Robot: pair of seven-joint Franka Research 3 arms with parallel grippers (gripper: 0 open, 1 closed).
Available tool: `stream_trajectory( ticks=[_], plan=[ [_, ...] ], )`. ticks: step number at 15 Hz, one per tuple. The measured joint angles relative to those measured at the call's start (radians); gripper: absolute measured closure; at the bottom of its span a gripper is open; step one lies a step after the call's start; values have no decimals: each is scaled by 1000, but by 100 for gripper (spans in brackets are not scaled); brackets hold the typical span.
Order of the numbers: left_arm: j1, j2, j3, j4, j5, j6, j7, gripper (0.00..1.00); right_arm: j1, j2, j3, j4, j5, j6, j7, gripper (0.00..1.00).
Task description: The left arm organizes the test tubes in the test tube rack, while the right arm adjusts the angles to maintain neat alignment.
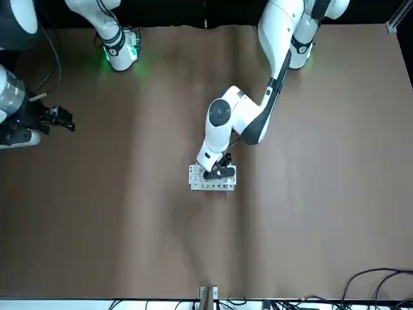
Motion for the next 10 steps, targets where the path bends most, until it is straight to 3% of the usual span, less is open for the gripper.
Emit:
stream_trajectory(
  ticks=[5,10],
  plan=[
    [2,0,1,2,0,0,0,66,-31,-9,0,0,0,-15,-142,0],
    [2,0,1,4,-1,0,0,69,-33,-9,3,-1,0,-16,-175,0]
  ],
)
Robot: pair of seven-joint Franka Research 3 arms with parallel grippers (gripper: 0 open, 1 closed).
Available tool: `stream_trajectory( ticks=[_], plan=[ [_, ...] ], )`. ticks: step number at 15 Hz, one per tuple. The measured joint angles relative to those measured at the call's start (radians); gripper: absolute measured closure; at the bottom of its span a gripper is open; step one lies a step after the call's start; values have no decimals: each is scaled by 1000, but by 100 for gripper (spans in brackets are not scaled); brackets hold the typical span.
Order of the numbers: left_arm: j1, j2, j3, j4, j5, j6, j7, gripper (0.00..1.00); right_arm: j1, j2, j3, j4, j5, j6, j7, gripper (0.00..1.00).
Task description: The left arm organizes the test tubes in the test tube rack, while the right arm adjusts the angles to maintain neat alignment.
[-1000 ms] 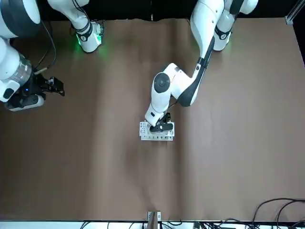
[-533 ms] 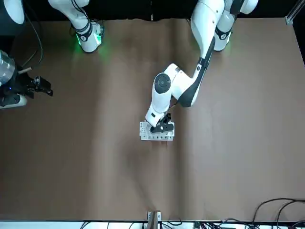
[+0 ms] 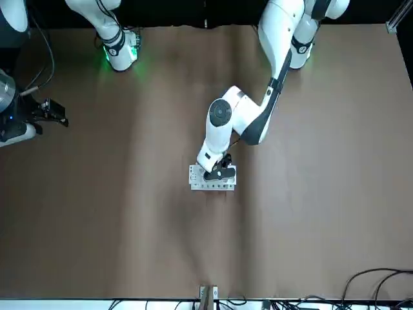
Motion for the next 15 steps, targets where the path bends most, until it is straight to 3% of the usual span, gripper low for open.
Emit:
stream_trajectory(
  ticks=[15],
  plan=[
    [0,0,0,1,0,0,0,76,4,0,13,-5,0,-2,-10,0]
  ],
)
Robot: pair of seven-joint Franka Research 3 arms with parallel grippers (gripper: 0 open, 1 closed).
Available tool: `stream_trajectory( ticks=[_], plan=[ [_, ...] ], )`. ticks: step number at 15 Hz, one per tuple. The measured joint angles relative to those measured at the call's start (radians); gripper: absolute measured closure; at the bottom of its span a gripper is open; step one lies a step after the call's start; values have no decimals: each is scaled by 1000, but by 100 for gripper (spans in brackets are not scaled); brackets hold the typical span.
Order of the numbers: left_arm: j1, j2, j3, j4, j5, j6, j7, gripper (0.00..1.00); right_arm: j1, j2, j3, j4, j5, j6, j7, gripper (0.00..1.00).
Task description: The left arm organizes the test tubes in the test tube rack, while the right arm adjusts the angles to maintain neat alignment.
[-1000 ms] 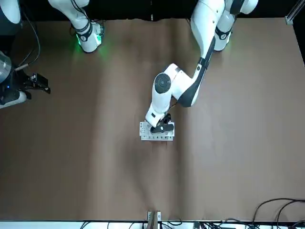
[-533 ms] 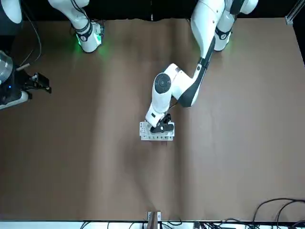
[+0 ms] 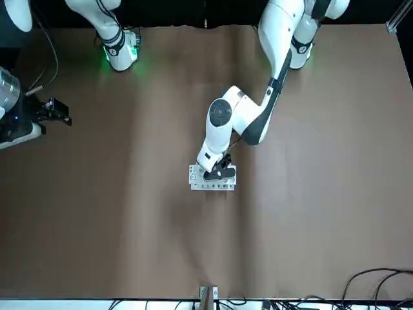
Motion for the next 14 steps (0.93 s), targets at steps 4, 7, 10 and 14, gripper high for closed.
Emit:
stream_trajectory(
  ticks=[4,7,10,14],
  plan=[
    [0,0,0,0,0,0,0,78,0,0,0,0,0,0,0,0],
    [0,0,0,1,0,0,0,77,0,0,0,-1,0,0,0,0],
    [0,0,0,1,0,0,0,78,0,0,0,-1,0,0,0,0],
    [0,0,0,1,0,0,0,79,0,0,0,-1,0,-1,0,0]
  ],
)
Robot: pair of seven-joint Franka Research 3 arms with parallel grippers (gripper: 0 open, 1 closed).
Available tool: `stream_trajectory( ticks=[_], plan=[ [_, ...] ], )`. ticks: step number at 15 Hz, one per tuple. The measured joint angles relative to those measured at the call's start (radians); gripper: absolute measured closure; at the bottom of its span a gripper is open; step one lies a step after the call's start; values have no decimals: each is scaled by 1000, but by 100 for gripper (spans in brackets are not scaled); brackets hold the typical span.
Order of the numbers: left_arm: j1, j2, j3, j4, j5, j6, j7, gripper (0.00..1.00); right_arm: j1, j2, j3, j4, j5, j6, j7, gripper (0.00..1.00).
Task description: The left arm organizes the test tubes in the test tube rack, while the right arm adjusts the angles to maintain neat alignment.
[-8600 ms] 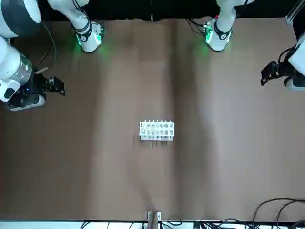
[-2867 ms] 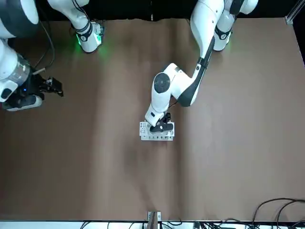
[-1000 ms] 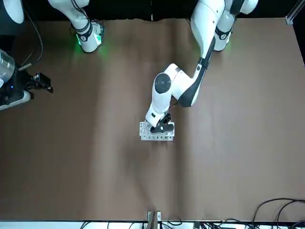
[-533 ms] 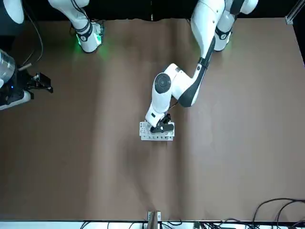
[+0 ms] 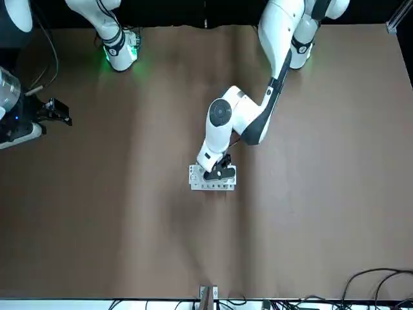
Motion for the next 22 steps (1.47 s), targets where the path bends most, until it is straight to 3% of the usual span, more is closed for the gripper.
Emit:
stream_trajectory(
  ticks=[22],
  plan=[
    [1,-65,1,12,0,-60,0,80,33,0,3,-1,0,3,-1,0]
  ],
)
